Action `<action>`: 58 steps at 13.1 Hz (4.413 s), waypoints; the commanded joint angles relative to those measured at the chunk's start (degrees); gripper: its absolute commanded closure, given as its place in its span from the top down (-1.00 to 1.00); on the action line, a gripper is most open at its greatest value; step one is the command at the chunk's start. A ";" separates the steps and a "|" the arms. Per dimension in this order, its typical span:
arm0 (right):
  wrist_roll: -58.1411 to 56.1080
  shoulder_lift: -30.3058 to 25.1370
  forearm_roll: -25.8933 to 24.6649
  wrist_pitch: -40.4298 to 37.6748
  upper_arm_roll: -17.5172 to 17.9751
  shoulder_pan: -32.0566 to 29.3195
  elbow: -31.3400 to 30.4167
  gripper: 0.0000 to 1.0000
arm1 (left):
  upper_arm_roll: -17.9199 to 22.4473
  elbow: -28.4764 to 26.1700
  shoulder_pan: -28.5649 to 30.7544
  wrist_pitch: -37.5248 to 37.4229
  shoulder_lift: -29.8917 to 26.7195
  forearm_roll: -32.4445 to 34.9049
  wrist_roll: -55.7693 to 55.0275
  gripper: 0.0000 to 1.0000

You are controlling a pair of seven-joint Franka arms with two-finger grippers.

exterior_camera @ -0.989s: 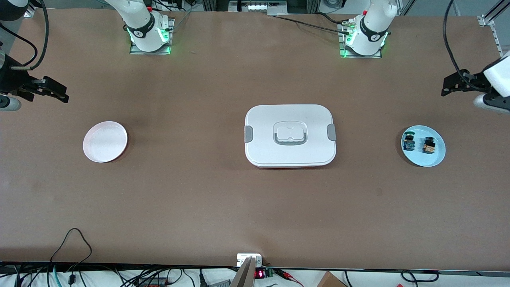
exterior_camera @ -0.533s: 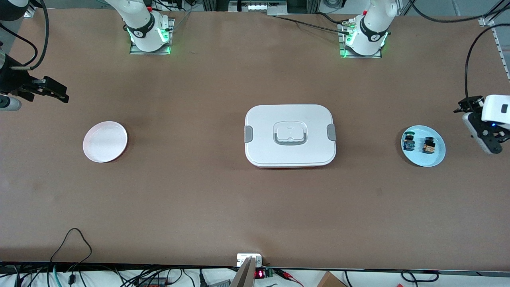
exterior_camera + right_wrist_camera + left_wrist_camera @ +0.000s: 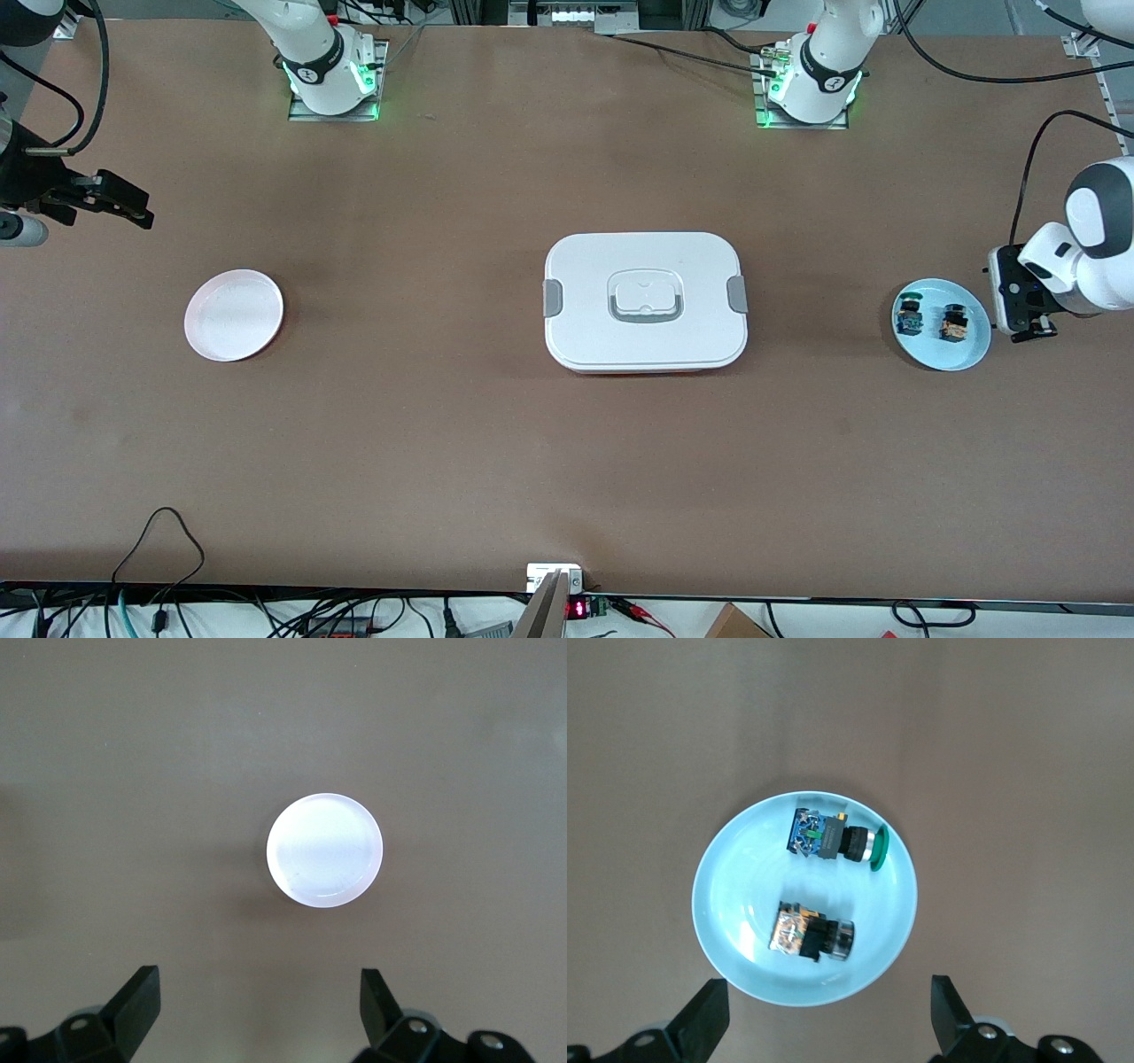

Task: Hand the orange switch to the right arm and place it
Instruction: 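Lower the left gripper over the blue plate onto the orange switch, then close the left gripper on the orange switch and lift it, then carry the switch over the box while the right gripper reaches in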

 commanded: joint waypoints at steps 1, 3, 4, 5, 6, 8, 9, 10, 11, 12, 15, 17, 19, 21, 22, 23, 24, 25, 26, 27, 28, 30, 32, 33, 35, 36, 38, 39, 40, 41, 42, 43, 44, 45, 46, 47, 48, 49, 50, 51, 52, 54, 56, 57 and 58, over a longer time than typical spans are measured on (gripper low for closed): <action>-0.34 0.52 0.85 -1.06 -0.30 0.29 1.40 1.00 | -0.52 -2.82 1.33 6.52 1.56 -2.06 9.54 1.00; -0.34 0.52 0.85 -1.06 -0.30 0.29 1.40 1.00 | -0.43 -2.64 3.51 9.35 5.25 -6.97 14.64 1.00; -0.34 0.52 0.85 -1.06 -0.30 0.29 1.40 1.00 | -0.52 -2.47 4.05 11.18 6.66 -7.95 17.63 1.00; -0.34 0.52 0.85 -1.06 -0.30 0.29 1.40 1.00 | -0.43 -2.55 4.05 13.12 7.37 -8.57 19.92 1.00; -0.25 0.52 0.94 -1.06 -0.30 0.38 1.40 1.00 | -0.52 -2.55 4.14 13.57 7.90 -8.66 21.07 1.00; -0.34 0.52 0.94 -1.06 -0.30 0.29 1.40 1.00 | -0.52 -2.64 4.06 14.27 8.52 -9.36 21.52 1.00; -0.25 0.52 0.94 -1.06 -0.30 0.29 1.40 1.00 | -0.52 -2.64 4.14 15.32 9.13 -9.45 22.05 1.00; -0.34 0.52 0.94 -1.06 -0.30 0.38 1.40 1.00 | -0.61 -2.55 4.14 16.03 9.75 -9.54 23.62 1.00; -0.25 0.52 0.94 -1.06 -0.30 0.29 1.40 1.00 | -0.61 -2.47 4.40 17.17 10.45 -9.54 24.07 1.00; -0.25 0.52 0.94 -1.06 -0.30 0.29 1.40 1.00 | -0.70 -2.47 4.84 17.70 10.72 -9.54 24.16 1.00; -0.34 0.52 0.94 -1.06 -0.30 0.38 1.40 1.00 | -0.87 -2.55 5.63 18.06 11.25 -9.63 24.07 1.00; -0.34 0.52 0.94 -1.06 -0.30 0.38 1.40 1.00 | -0.87 -2.55 5.81 18.14 11.77 -9.63 24.16 1.00; -0.34 0.52 0.94 -1.06 -0.30 0.29 1.40 1.00 | -0.96 -2.64 6.51 18.58 11.95 -9.98 24.16 1.00; -0.34 0.52 0.94 -1.06 -0.30 0.29 1.40 1.00 | -1.40 -2.73 6.78 18.93 12.30 -9.98 24.25 1.00; -0.34 0.52 0.94 -1.06 -0.30 0.29 1.40 1.00 | -2.01 -2.64 7.30 19.11 12.82 -9.98 24.77 1.00; -0.34 0.52 0.94 -1.06 -0.30 0.38 1.40 1.00 | -3.15 -2.73 8.35 20.33 13.09 -9.98 25.65 1.00; -0.34 0.52 0.94 -1.06 -0.30 0.29 1.40 1.00 | -4.64 -2.64 9.84 20.95 13.61 -9.98 26.87 0.98; -0.34 0.52 0.94 -1.06 -0.30 0.29 1.40 1.00 | -6.22 -2.47 11.33 21.04 13.97 -9.98 27.76 0.90; -0.34 0.52 0.94 -1.06 -0.30 0.38 1.40 1.00 | -6.58 -2.47 11.78 21.48 14.23 -9.98 29.16 0.79; -0.34 0.52 0.94 -1.06 -0.30 0.29 1.40 1.00 | -6.67 -2.47 11.79 22.09 14.15 -9.98 31.61 0.56; -0.34 0.52 0.94 -1.06 -0.30 0.29 1.40 1.00 | -6.76 -2.29 11.88 22.19 13.97 -9.98 32.59 0.23; -0.34 0.52 0.94 -1.06 -0.30 0.38 1.40 1.00 | -6.85 -2.03 11.96 22.10 13.71 -9.98 32.86 -0.29; -0.34 0.52 0.94 -1.06 -0.30 0.29 1.40 1.00 | -6.85 -1.85 11.88 22.10 13.71 -9.98 32.95 -0.61; -0.34 0.52 0.94 -1.06 -0.30 0.38 1.40 1.00 | -6.85 -1.50 11.96 21.84 13.71 -9.98 32.95 -0.69; -0.08 0.43 0.94 -1.06 -0.12 0.64 1.40 1.00 | -7.11 -0.54 11.88 19.92 12.92 -9.98 32.86 -0.87; 0.45 0.52 1.03 -0.97 -0.12 0.73 1.40 1.00 | -7.37 0.25 11.88 16.86 11.35 -10.24 32.43 -1.00; 0.45 0.61 2.51 -0.88 -0.21 0.38 1.40 1.00 | -7.46 4.28 11.79 9.14 9.15 -13.92 32.25 -1.00; 0.54 0.61 2.70 -0.54 -0.21 0.29 1.40 1.00 | -7.46 8.13 11.53 2.74 9.05 -14.72 31.81 -1.00; 0.45 0.78 2.61 -0.62 -0.21 0.29 1.49 1.00 | -7.81 12.43 10.92 -3.76 9.05 -15.42 29.72 -1.00; 0.45 0.79 2.61 -0.53 -0.21 0.38 1.49 1.00 | -9.64 16.65 10.21 -10.18 9.05 -15.87 26.48 -1.00; -0.25 0.96 2.61 -0.36 -0.21 0.38 1.57 1.00 | -12.10 20.44 10.03 -16.07 9.05 -16.22 22.36 -1.00; -0.34 0.96 2.70 -0.36 -0.21 0.20 1.58 1.00 | -14.73 23.26 10.21 -21.79 9.05 -18.66 17.27 -1.00; -0.43 0.96 2.61 -0.36 -0.21 0.20 1.58 1.00 | -16.06 25.11 10.29 -27.41 9.05 -23.99 10.87 -1.00; -0.43 0.96 2.61 -0.36 -0.47 0.12 1.58 1.00 | -16.60 26.00 9.95 -31.39 9.05 -29.26 6.71 -1.00; -0.43 0.87 2.52 -0.36 -0.47 0.03 1.66 1.00 | -18.61 26.27 9.77 -33.17 9.05 -33.93 5.02 -1.00; -0.51 0.87 2.52 -0.44 -0.56 0.03 2.27 1.00 | -21.15 26.10 10.12 -33.62 9.05 -38.59 4.39 -1.00; -0.52 0.87 2.52 -0.88 -0.56 0.03 2.71 1.00 | -23.79 26.01 10.12 -34.14 9.14 -43.68 3.69 -1.00; -0.60 0.87 2.44 -0.88 -0.65 -0.06 2.72 1.00 | -26.25 26.10 9.86 -34.24 9.05 -48.95 2.81 -1.00; -0.60 0.87 2.43 -0.80 -0.91 -0.15 2.72 1.00 | -28.80 26.10 9.77 -33.72 9.05 -52.83 1.06 -1.00; -0.60 0.87 2.52 -0.80 -0.91 -0.15 2.80 1.00 | -31.69 26.19 9.59 -31.88 9.14 -56.00 -1.30 -1.00; -0.60 0.79 2.52 -0.97 -0.91 -0.15 2.81 1.00 | -35.12 26.10 8.98 -29.43 9.31 -58.99 -4.46 -1.00; -0.60 0.70 2.52 -1.15 -0.83 0.03 2.72 1.00 | -38.74 25.75 6.71 -26.35 9.58 -63.84 -11.23 -1.00; -0.69 0.78 2.61 -1.32 -0.83 0.20 2.72 1.00 | -40.41 25.57 3.19 -20.73 9.31 -67.27 -12.66 -1.00; -0.43 0.79 2.70 -2.45 -0.83 0.20 2.72 1.00 | -42.16 25.48 1.44 -18.27 9.40 -69.37 -12.75 -1.00; -0.51 0.87 3.13 -3.16 -0.83 0.12 2.72 1.00 | -43.14 25.31 0.11 -14.85 9.31 -70.61 -12.84 -1.00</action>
